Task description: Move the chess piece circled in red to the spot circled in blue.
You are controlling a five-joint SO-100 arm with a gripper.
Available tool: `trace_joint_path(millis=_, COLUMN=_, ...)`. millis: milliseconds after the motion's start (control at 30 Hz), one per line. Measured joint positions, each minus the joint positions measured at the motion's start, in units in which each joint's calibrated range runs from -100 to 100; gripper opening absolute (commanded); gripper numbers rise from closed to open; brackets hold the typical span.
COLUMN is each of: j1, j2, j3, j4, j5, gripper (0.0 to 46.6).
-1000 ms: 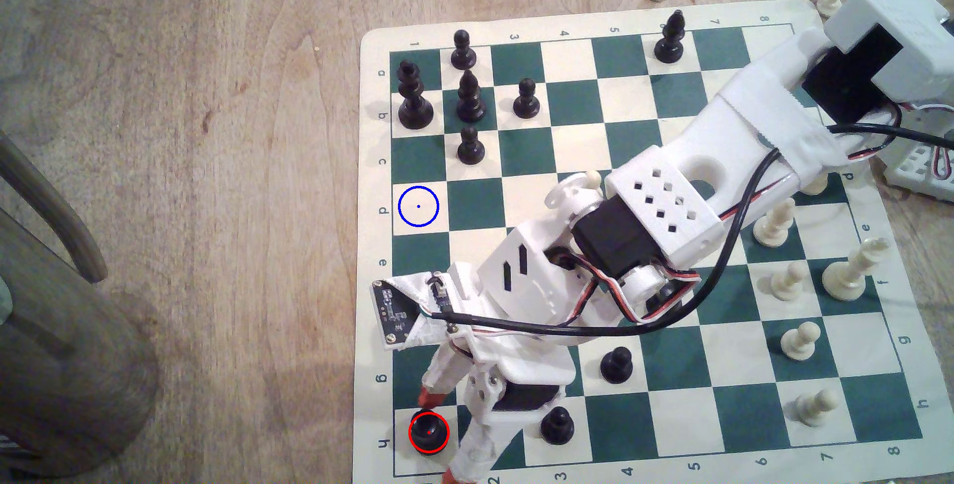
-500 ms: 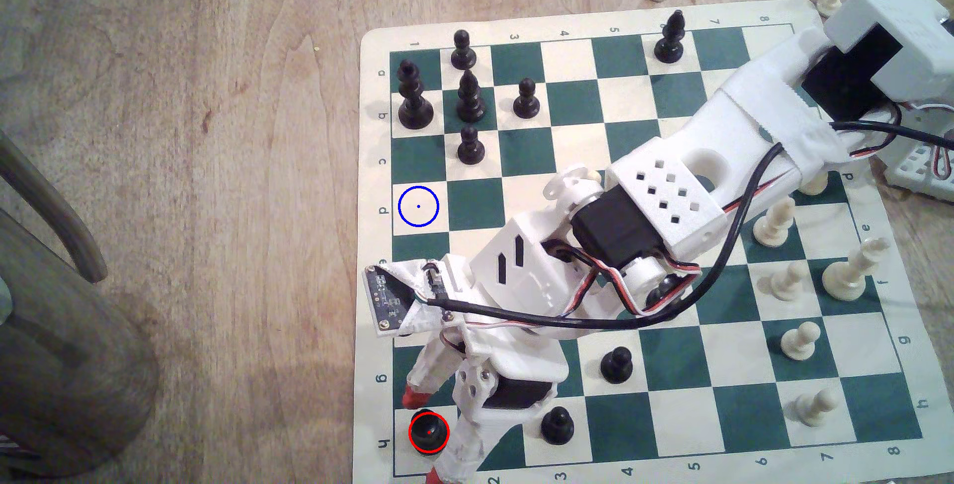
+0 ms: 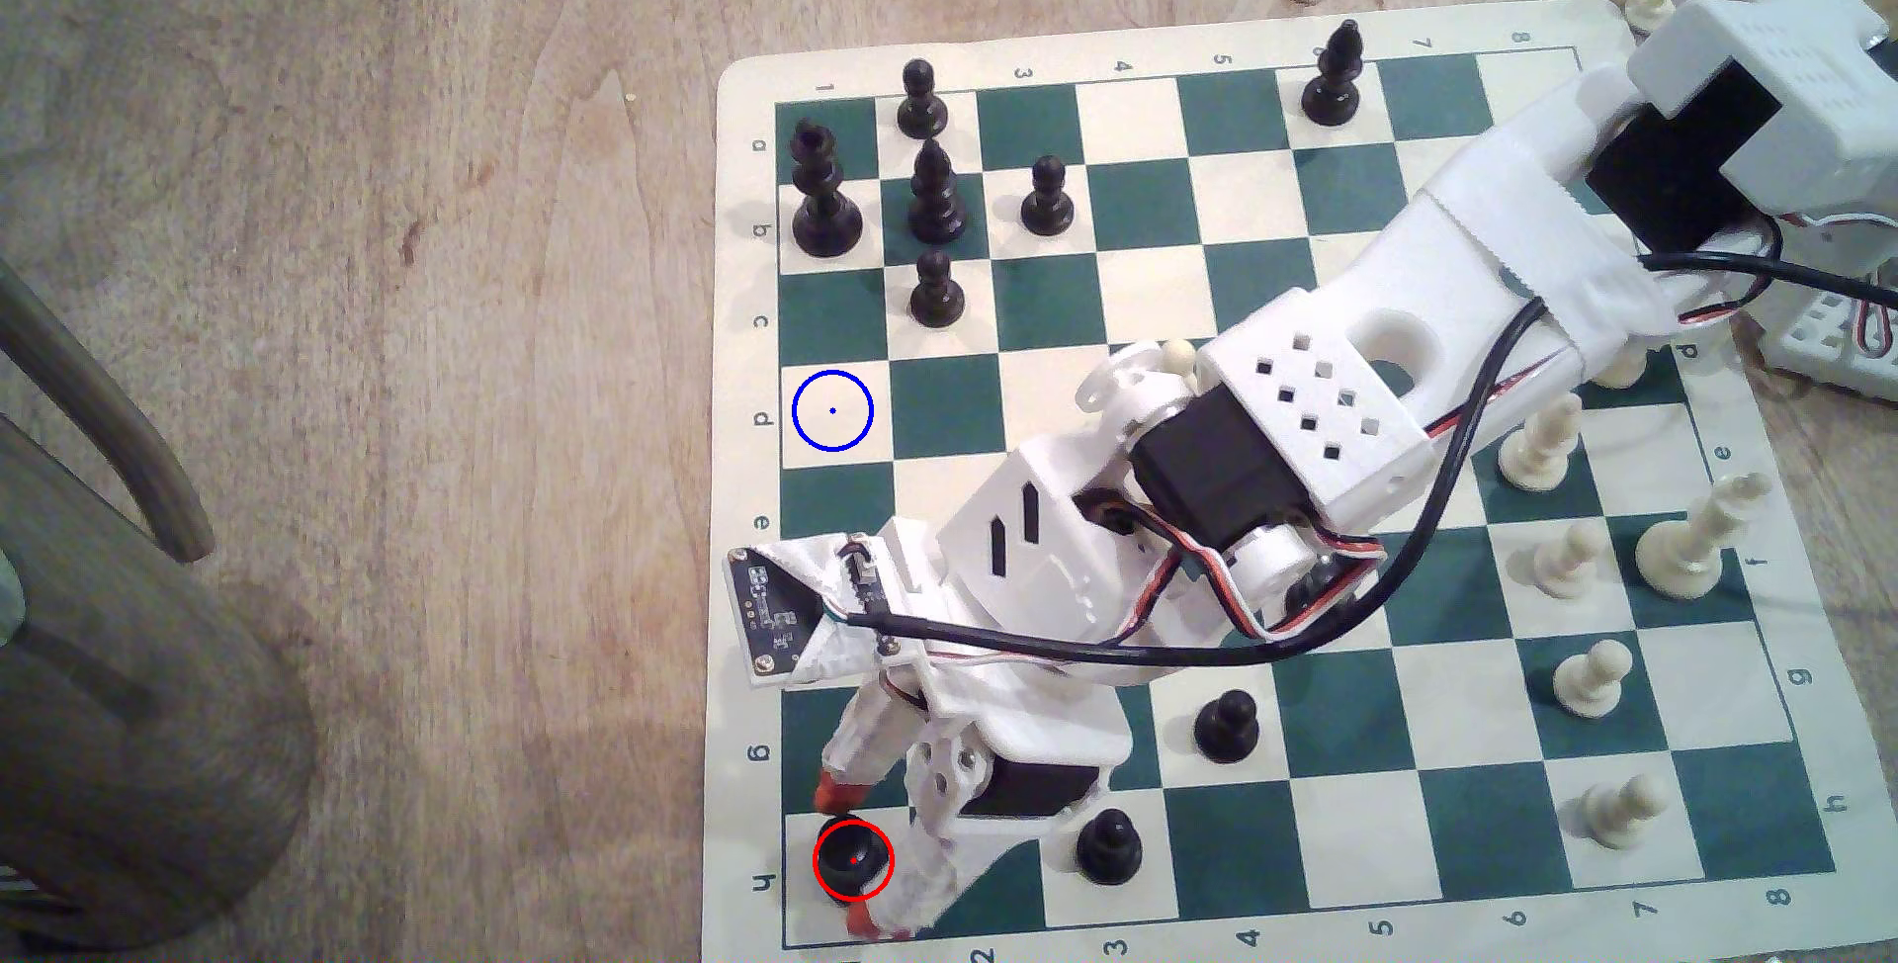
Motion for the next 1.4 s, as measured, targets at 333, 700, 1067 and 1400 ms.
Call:
trace_joint_path(millis=333, j1=0.00, j2=0.00, j3=0.00, j4=2.47, j5=0.05, gripper=0.4)
trace_joint_path(millis=700, j1=-0.44, j2=-1.51, j3=-0.99, j4=6.14, j5=0.05, gripper=0.4)
trace_joint_path(millis=1067, j1=6.64, j2=-12.07, j3=-0.99, j4=10.76, j5=-0.54, gripper=0.3)
trace_joint_path(millis=1400, j1=15.78, j2=-21.70, j3=14.91, j4=9.96, j5=-0.54, gripper=0.3)
